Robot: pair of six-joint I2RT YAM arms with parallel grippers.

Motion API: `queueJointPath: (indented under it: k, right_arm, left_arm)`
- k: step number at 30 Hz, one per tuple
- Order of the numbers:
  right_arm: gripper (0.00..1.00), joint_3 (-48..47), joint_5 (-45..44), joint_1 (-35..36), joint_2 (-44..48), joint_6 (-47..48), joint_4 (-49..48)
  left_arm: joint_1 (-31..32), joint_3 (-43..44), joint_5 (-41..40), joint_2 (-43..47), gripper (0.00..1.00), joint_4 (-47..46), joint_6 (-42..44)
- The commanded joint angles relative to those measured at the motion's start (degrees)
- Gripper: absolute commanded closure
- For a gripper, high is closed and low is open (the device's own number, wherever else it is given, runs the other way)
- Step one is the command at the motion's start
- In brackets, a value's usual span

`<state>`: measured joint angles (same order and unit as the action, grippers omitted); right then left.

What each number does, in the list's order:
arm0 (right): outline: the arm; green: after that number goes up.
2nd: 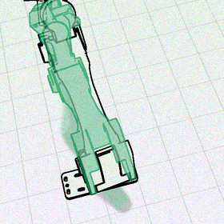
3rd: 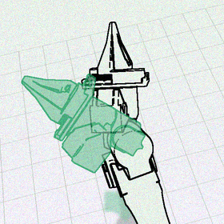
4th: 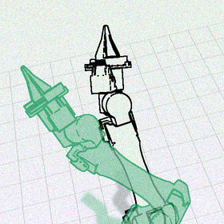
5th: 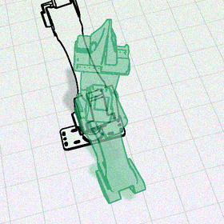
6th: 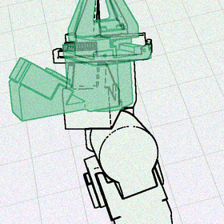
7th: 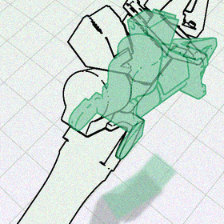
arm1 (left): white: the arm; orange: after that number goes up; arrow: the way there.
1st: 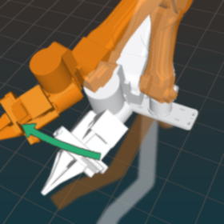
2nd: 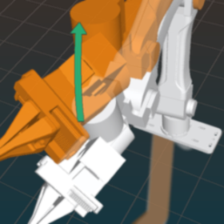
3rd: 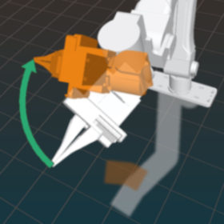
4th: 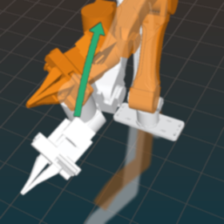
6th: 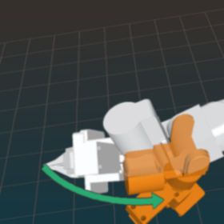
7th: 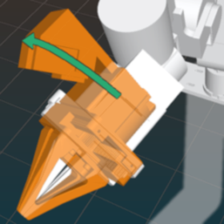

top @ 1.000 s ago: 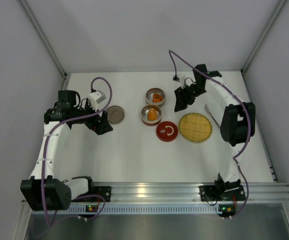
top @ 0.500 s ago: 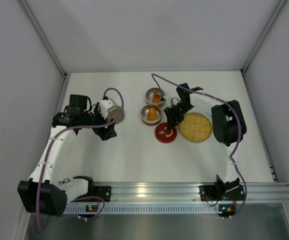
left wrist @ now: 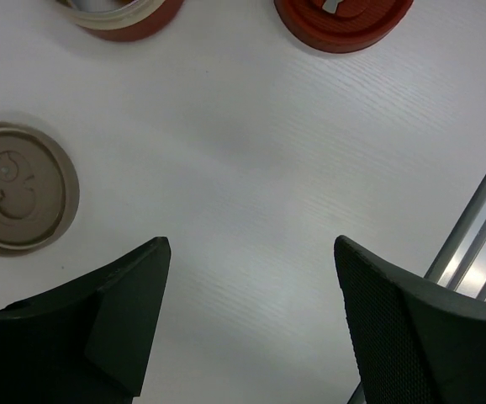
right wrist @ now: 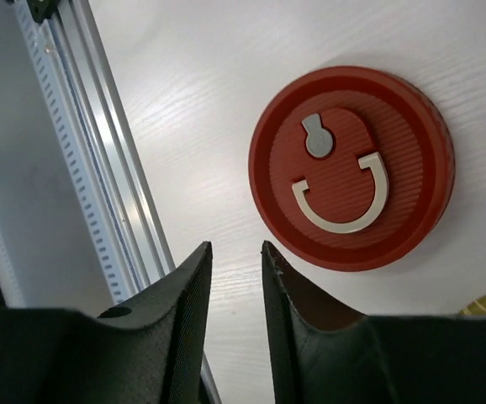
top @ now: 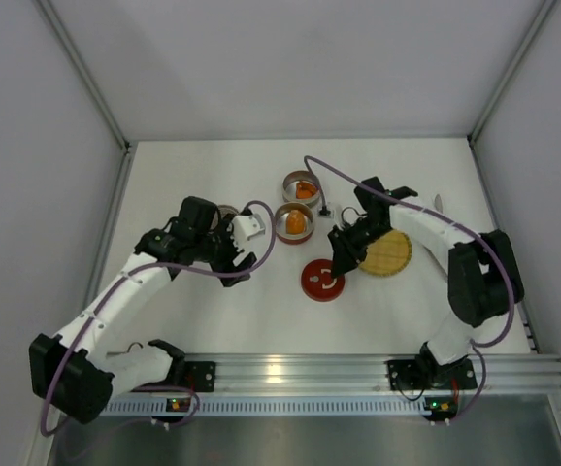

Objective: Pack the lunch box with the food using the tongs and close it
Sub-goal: Adjust the box lid at the center of the board.

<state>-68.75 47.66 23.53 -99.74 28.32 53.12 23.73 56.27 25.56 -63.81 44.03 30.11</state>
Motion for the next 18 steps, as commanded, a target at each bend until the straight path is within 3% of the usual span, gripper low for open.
queueJointPath:
  k: [1, 5, 9, 10, 15, 16, 17, 18]
  right_arm:
    - [0.69, 1.8, 1.8, 0.3, 8.2, 1.4, -1.3]
    - [0.68, 9.3, 0.1, -0.4, 13.2, -2.2, -8.9]
    - [0.67, 22.8, -2.2, -1.6, 28.0, -4.8, -27.8]
    - [0.61, 26.4, -2.4, -1.8, 29.9, -5.4, -30.7]
    - [0.51, 21.8, -0.6, -3.4, 25.7, -8.4, -25.2]
    - [0.5, 20.7, -0.7, -3.7, 24.9, -13.2, -25.3]
    - [0.51, 20.2, -1.9, -3.6, 24.2, -16.6, -25.6]
    - [0.6, 19.5, -4.9, -3.6, 22.5, -20.2, -26.3]
  left_arm:
    - [5.7, -0.5, -4.5, -2.4, 0.17, -7.4, -3.7]
    - [7.4, 4.5, 0.2, -13.4, 0.24, -6.9, -16.1]
    - [8.5, 7.4, 4.5, -22.5, 0.35, -9.1, -27.8]
    - [9.1, 7.9, 4.6, -24.7, 0.36, -10.0, -29.6]
    - [14.8, 8.7, -1.8, -28.1, 0.32, -17.3, -37.2]
    - [15.0, 8.9, -2.3, -29.9, 0.33, -18.2, -39.3]
    - [15.3, 9.6, -2.8, -30.9, 0.33, -19.1, -40.6]
    - [15.9, 10.3, -5.7, -32.1, 0.38, -19.5, -42.1]
